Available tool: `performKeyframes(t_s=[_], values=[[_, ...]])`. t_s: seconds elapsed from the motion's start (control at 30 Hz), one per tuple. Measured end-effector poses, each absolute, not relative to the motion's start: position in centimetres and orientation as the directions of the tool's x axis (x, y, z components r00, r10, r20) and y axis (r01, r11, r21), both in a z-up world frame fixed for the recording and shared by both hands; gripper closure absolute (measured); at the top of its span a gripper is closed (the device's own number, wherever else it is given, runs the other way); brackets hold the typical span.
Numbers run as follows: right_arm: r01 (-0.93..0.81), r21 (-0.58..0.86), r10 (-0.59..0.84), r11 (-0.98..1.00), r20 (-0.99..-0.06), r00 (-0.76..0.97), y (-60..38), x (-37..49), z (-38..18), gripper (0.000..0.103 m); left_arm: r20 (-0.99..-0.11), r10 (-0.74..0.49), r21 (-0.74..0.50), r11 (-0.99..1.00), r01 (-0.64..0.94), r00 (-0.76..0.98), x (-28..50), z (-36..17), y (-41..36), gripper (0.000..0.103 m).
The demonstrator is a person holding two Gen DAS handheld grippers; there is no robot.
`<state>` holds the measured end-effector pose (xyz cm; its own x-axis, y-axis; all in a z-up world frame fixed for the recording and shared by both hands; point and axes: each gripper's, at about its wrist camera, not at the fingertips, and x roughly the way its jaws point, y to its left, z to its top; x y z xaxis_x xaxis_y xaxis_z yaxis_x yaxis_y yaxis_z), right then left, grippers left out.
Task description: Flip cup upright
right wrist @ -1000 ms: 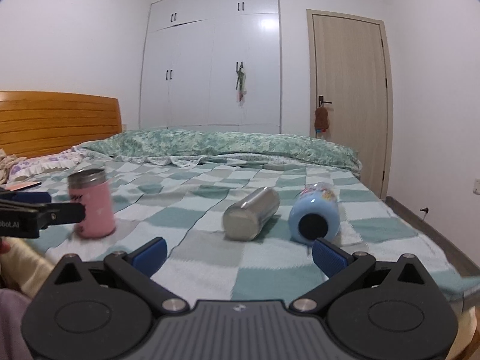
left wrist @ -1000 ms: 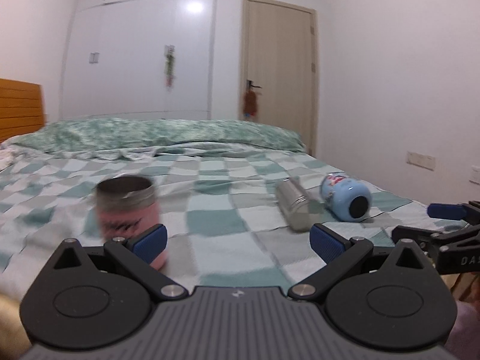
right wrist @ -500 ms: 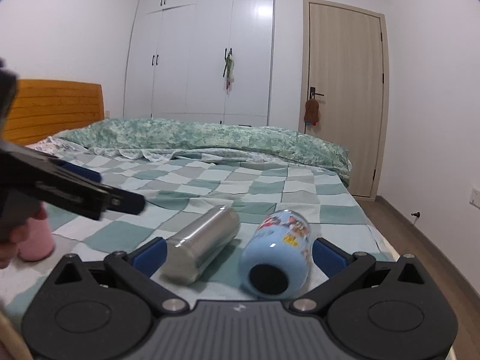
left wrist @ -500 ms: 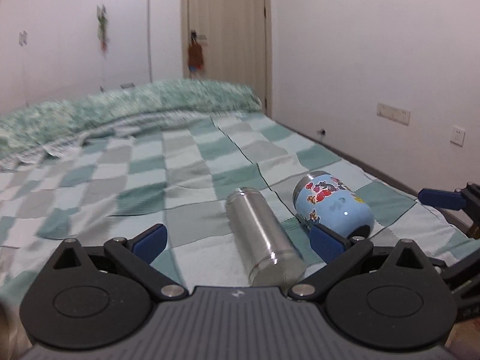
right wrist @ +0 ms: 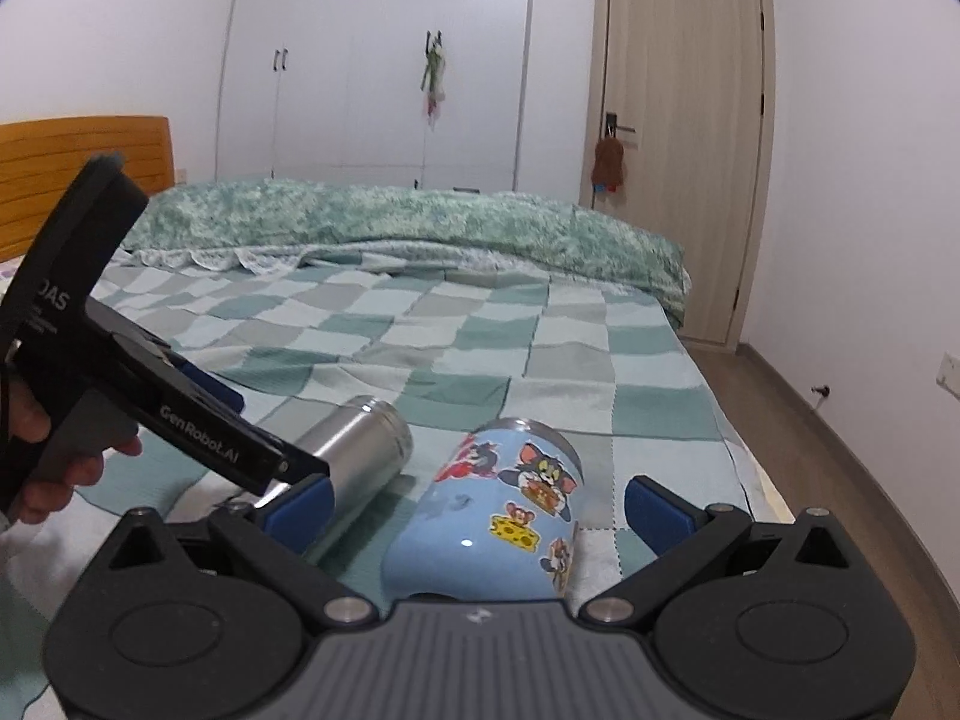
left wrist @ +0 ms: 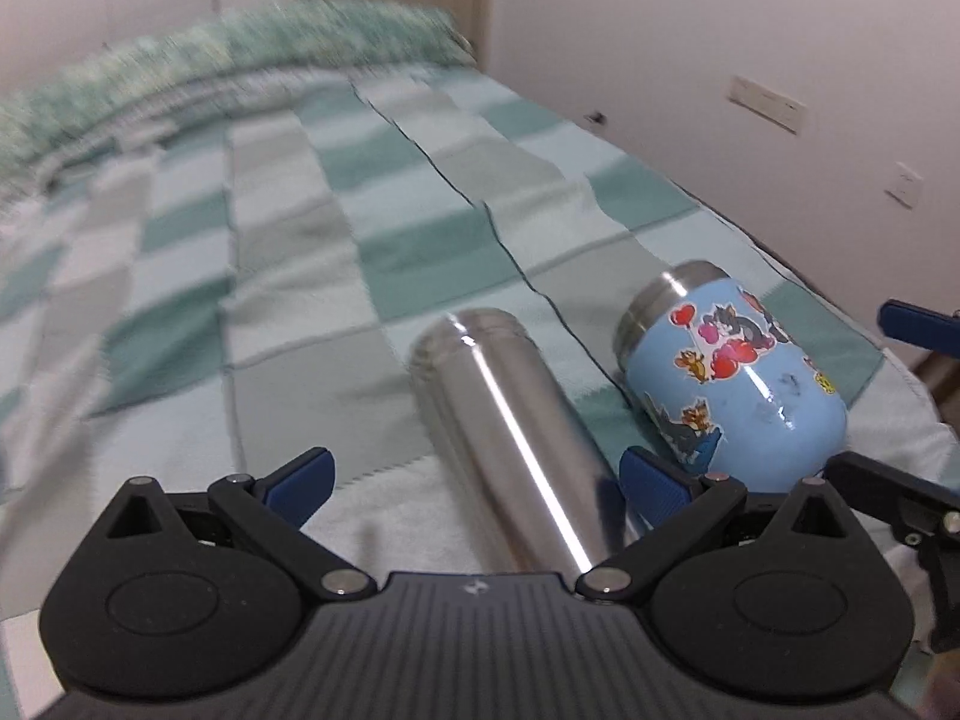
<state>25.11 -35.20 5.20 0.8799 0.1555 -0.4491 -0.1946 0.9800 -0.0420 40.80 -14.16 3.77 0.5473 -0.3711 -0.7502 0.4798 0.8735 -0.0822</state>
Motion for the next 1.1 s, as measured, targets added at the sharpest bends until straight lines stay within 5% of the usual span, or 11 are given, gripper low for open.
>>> performKeyframes(t_s=[0.4,0.57,1.1], values=[[-0.1,-0.067,0.051,0.993,-0.513,0.857,-34.8,26.0,3.9,0.0,-0.821,-0.446,-0.196,0.808,0.556,0.358,43.9,-0.1,-15.7,0.0],[-0.084,-0.074,0.032,0.994,-0.526,0.85,-34.4,26.0,3.4,0.0,-0.797,-0.477,-0.208,0.793,0.573,0.37,44.1,0.6,-14.4,0.033],[-0.127,-0.023,0.1,0.992,-0.486,0.868,-33.8,22.7,5.6,0.0,-0.749,-0.502,-0.165,0.773,0.613,0.431,39.0,4.0,-11.4,0.039]])
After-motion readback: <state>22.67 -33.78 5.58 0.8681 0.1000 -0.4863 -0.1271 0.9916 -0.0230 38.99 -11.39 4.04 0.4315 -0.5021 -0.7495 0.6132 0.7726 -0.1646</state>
